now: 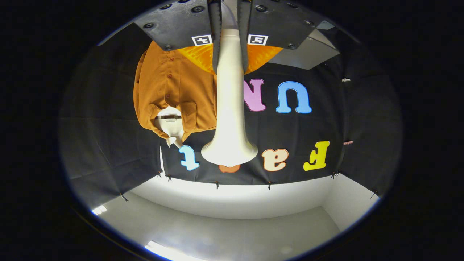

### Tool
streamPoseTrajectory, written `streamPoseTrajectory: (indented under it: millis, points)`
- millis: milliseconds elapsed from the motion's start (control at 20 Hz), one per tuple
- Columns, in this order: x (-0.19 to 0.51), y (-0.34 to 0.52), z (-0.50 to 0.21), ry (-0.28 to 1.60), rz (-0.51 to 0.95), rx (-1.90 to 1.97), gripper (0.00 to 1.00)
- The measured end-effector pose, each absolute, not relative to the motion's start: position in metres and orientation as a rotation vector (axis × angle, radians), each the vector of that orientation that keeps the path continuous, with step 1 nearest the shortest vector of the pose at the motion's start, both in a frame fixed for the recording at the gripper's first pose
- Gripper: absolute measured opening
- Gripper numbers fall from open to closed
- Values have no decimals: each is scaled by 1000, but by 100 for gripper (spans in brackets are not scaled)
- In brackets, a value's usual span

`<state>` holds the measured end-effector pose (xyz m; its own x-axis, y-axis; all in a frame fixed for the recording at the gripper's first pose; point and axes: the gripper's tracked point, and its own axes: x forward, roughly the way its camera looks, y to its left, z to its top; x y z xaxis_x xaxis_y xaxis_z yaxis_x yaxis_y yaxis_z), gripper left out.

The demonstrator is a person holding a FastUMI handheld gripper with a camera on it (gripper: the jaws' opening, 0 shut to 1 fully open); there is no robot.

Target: Iron the clothes twice with a garment steamer, once on the left side and once on the right side.

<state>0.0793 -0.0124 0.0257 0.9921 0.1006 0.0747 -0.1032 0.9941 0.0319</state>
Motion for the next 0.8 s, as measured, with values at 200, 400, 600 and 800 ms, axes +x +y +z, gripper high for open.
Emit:
streamPoseTrajectory:
  millis: [200,400,600,800]
  points:
    - [79,-15,28,-80,97,36,21]
    - [79,-15,29,-85,92,32,21]
    - [80,-14,29,-87,93,30,21]
    - [83,-13,27,-89,92,22,20]
